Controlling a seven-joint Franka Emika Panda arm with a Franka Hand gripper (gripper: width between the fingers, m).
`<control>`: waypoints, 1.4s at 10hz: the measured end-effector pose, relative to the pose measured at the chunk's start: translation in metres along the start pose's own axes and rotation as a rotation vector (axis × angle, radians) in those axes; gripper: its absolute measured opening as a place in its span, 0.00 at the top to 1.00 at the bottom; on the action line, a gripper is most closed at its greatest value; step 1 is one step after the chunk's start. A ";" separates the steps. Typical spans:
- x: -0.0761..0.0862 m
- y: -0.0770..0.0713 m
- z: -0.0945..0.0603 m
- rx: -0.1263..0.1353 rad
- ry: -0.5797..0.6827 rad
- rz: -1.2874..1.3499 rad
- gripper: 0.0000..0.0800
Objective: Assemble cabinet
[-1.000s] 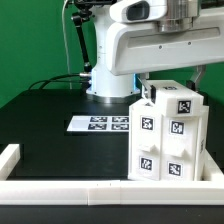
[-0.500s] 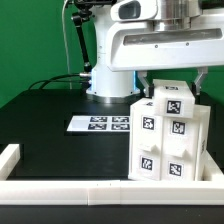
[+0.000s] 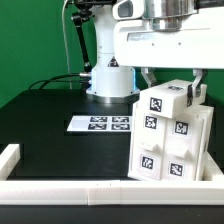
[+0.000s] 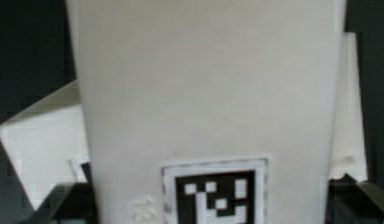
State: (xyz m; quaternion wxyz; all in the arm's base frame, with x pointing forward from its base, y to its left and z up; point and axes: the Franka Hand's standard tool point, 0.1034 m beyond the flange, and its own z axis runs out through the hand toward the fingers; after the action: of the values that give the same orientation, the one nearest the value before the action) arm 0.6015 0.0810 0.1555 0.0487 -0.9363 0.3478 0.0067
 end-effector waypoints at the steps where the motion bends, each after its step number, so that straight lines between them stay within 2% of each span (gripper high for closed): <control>1: 0.000 0.000 0.000 0.001 0.000 0.033 0.30; 4: 0.000 -0.002 -0.001 0.009 -0.004 0.247 0.30; 6: 0.001 -0.001 0.000 0.036 0.006 0.430 0.30; 12: 0.002 -0.007 -0.002 0.072 -0.009 0.811 0.30; 14: 0.002 -0.007 -0.002 0.105 -0.016 1.013 0.30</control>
Offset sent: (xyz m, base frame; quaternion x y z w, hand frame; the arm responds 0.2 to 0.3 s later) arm 0.0000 0.0000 0.0000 0.0000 0.0000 0.1938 0.9810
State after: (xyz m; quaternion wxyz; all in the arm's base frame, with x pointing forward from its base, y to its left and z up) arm 0.6078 0.0845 0.1582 0.0890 -0.6465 0.7575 0.0193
